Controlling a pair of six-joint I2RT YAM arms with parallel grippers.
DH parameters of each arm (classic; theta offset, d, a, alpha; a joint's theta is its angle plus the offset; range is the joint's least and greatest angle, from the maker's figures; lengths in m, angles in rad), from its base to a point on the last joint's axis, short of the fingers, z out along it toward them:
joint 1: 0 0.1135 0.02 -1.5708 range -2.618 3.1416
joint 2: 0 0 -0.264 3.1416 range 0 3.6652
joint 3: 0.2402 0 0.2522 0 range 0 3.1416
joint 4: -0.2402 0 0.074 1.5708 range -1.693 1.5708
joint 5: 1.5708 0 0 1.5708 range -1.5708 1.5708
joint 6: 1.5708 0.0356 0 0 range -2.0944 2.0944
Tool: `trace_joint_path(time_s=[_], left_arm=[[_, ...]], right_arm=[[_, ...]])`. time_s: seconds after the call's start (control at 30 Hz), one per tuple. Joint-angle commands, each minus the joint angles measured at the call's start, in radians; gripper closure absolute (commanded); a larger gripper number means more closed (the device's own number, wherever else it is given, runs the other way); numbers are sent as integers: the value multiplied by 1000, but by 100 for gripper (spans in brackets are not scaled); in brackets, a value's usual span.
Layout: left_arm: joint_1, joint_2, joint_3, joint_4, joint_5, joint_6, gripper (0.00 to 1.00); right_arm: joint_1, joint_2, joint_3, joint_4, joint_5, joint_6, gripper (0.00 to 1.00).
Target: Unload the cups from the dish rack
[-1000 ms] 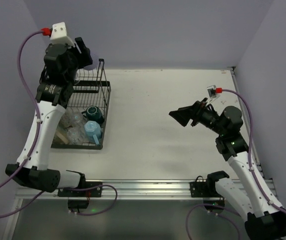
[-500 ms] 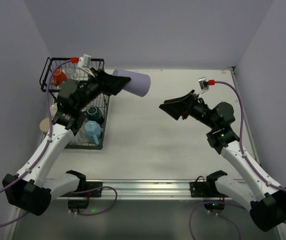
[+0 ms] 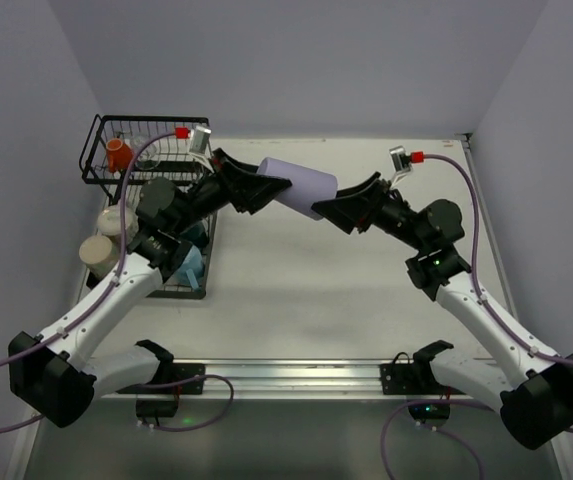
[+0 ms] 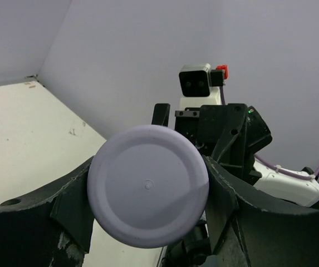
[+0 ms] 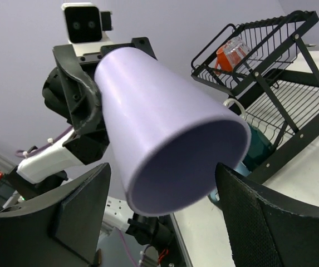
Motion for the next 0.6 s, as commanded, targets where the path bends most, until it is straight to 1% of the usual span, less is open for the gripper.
trace_joint_path(time_s=[0.0, 0.07, 0.1, 0.17, 0.2, 0.27, 0.3, 0.33, 0.37, 0.4, 0.43, 0.47, 0.5, 0.53, 0.57], left_arm=[[-16, 6, -27, 79, 8, -28, 75], [-33, 12, -36, 88, 5, -30, 75], [-38, 14, -44, 88, -3, -27, 75], [-47, 17, -53, 96, -10, -27, 73], [-49, 18, -61, 102, -9, -28, 71], [-59, 26, -61, 105, -1, -22, 53], [-61, 28, -56, 101, 8, -13, 41], [-61, 26, -47, 37, 6, 1, 20], [-61, 26, -32, -14, 3, 57, 12], [-61, 22, -3, -75, -18, 97, 7], [-61, 3, 7, -184, -35, 134, 2], [-61, -9, 13, -233, -56, 207, 0], [-59, -20, 22, -287, -108, 246, 0], [-61, -47, 27, -388, -136, 318, 0], [-61, -63, 28, -433, -164, 347, 0]], right_arm=[[4, -8, 54, 77, 9, -10, 24], [4, 14, 59, 86, 0, 4, 30], [4, 22, 57, 106, -6, 11, 36], [5, 40, 54, 132, -22, 37, 41], [7, 43, 54, 140, -25, 42, 52], [5, 36, 42, 143, -4, 44, 68], [5, 26, 36, 140, 12, 41, 77], [7, 16, 31, 124, 30, 33, 91], [7, -10, 33, 92, 68, -10, 96], [5, -23, 51, -14, 88, -39, 100], [7, -33, 65, -75, 110, -74, 100], [5, -40, 83, -145, 139, -146, 100], [5, -38, 130, -291, 157, -186, 100], [4, -35, 151, -360, 179, -264, 100], [5, -27, 174, -483, 226, -304, 100]])
